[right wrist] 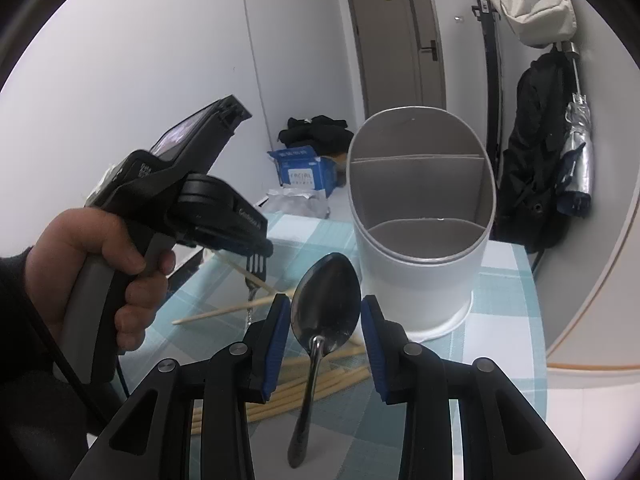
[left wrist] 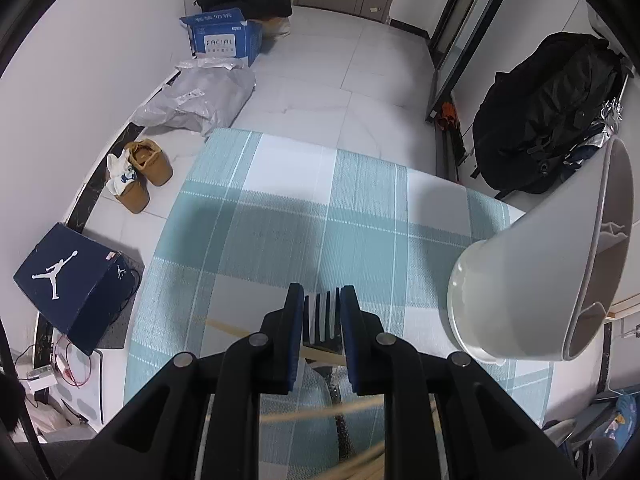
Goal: Organize utensils
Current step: 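Lower the left gripper onto the metal fork and close on it, then lift the spoon with the right gripper while the left gripper lifts the fork toward the holder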
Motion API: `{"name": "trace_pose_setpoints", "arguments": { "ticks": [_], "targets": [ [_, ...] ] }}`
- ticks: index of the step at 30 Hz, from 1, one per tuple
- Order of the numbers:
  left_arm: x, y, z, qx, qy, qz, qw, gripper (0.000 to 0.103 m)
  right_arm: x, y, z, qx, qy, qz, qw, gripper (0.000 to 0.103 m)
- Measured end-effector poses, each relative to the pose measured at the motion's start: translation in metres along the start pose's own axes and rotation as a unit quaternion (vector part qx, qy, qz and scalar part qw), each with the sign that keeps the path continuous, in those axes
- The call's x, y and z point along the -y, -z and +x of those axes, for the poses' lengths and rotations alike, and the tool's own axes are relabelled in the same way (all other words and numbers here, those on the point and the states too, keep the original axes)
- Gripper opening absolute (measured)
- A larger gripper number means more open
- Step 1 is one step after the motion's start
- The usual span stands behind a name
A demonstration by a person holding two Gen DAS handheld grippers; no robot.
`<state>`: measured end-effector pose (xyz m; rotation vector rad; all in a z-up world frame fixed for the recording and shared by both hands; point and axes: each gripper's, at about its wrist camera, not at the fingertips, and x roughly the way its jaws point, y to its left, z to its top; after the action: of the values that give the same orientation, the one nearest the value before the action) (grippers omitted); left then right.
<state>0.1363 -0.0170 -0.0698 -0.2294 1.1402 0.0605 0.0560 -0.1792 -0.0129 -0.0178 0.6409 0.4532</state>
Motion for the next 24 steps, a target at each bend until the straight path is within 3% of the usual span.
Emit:
{"name": "trace_pose_setpoints", "arguments": {
  "ticks": [9, 24],
  "targets": [
    [-0.003, -0.008, -0.009, 0.022, 0.004, -0.006, 0.9997, 0.014, 0.005, -0.001, 0.010, -0.012, 0.002, 0.007, 1.000, 0.035],
    [0.002, -0.019, -0.046, 0.093, 0.017, -0.002, 0.9955, 0.013, 0.005, 0.001, 0.013, -0.012, 0.001, 0.014, 1.000, 0.035]
  ]
}}
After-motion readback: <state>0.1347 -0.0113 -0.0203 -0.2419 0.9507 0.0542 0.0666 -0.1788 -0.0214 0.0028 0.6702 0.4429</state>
